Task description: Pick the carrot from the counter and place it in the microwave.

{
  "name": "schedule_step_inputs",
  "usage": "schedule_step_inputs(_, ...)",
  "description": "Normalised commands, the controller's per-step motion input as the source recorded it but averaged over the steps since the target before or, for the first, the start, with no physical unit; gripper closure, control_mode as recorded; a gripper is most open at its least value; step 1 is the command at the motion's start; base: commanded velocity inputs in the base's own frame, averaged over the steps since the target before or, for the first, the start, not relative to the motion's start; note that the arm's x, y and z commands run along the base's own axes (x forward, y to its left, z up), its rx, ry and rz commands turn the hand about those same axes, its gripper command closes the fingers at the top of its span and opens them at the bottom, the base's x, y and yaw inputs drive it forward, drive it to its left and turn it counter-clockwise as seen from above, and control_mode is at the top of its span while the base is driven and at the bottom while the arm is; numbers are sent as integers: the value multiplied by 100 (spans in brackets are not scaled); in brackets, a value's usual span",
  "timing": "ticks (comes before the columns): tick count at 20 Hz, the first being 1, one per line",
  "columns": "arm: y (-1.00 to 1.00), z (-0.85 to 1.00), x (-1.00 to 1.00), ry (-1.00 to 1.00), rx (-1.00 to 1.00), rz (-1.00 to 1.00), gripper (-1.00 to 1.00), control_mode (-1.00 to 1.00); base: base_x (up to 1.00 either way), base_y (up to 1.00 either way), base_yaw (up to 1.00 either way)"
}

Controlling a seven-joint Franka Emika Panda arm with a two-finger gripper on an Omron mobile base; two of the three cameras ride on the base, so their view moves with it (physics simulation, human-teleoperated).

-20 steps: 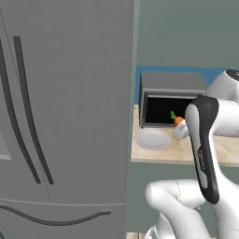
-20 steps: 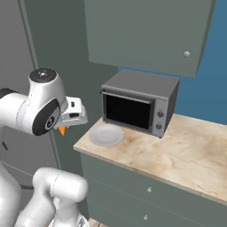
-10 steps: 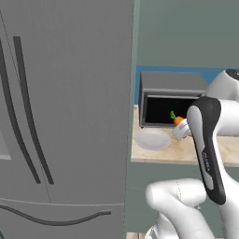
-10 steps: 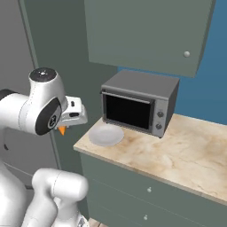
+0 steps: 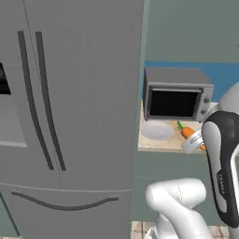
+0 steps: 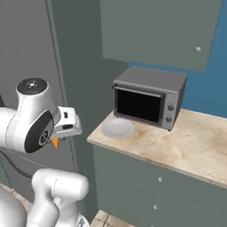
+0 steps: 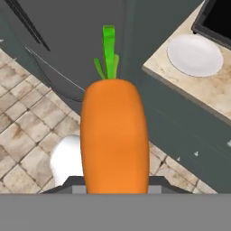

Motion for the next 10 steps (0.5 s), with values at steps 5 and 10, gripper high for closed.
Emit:
schedule_step_inputs(5, 0, 0, 0, 0, 0, 0, 100, 100, -48, 100, -3)
schedule_step_inputs(10, 0, 0, 0, 0, 0, 0, 100, 100, -11, 100, -7)
